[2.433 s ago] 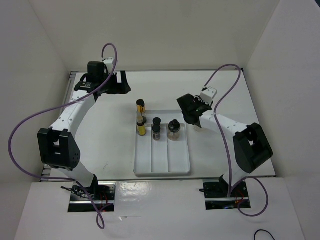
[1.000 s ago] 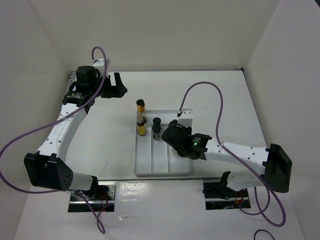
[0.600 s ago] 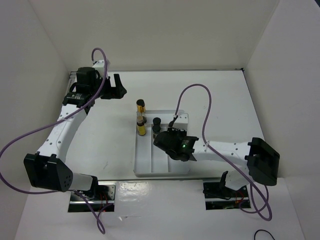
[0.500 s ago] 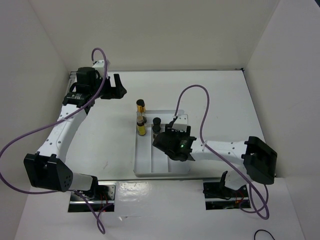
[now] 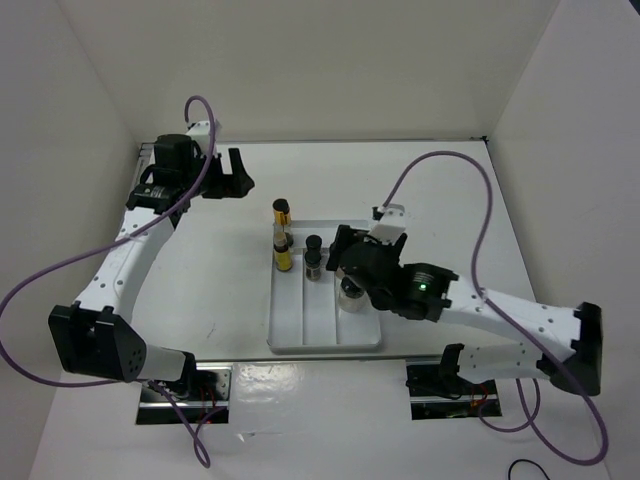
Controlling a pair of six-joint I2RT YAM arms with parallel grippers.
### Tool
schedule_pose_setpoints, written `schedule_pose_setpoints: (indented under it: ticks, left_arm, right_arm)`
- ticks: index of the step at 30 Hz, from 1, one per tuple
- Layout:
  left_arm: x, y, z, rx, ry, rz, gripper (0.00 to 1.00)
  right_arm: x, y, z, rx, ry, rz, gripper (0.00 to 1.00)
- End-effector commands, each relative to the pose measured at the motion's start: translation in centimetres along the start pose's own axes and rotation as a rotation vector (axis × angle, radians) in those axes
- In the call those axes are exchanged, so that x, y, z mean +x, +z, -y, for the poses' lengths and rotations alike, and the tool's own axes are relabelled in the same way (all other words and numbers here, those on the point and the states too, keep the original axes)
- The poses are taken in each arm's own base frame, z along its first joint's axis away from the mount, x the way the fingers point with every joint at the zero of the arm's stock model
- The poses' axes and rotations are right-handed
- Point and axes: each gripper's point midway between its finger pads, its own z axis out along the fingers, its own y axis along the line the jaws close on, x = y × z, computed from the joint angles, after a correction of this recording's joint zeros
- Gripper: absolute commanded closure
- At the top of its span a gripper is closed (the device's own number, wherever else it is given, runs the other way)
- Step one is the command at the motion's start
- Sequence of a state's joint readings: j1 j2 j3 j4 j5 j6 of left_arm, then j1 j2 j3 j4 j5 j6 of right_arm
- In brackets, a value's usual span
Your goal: Organize the condiment bottles
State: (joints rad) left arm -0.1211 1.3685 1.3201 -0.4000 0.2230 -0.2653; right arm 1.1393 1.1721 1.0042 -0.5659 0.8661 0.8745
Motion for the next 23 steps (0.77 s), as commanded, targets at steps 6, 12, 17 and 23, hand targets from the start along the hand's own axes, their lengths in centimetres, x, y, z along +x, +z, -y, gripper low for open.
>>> schedule_pose_setpoints:
  ticks: [6, 12, 17, 23]
  left_arm:
    - [-0.7, 0.8, 0.8, 0.056, -0.018, -0.003, 0.0]
    - [0.1, 0.5, 0.6, 0.059, -0.041, -0.003, 0.0]
    - [0.0, 0.0, 0.9, 0.061, -0.058, 0.007, 0.0]
    - [0.6, -1.6, 0.2, 0.002, -0.068, 0.031, 0.0]
  right_arm:
    - [-13.4, -4.6, 1.8, -0.091, 0.123, 0.33, 0.01]
    - [-17.3, 1.2, 7.6, 0.034, 0.114, 0.359, 0.01]
    - [-19.0, 6.8, 11.8, 0.078, 0.101, 0.252, 0.01]
    - [-19.5, 8.5, 14.1, 0.153, 0.091, 0.257, 0.01]
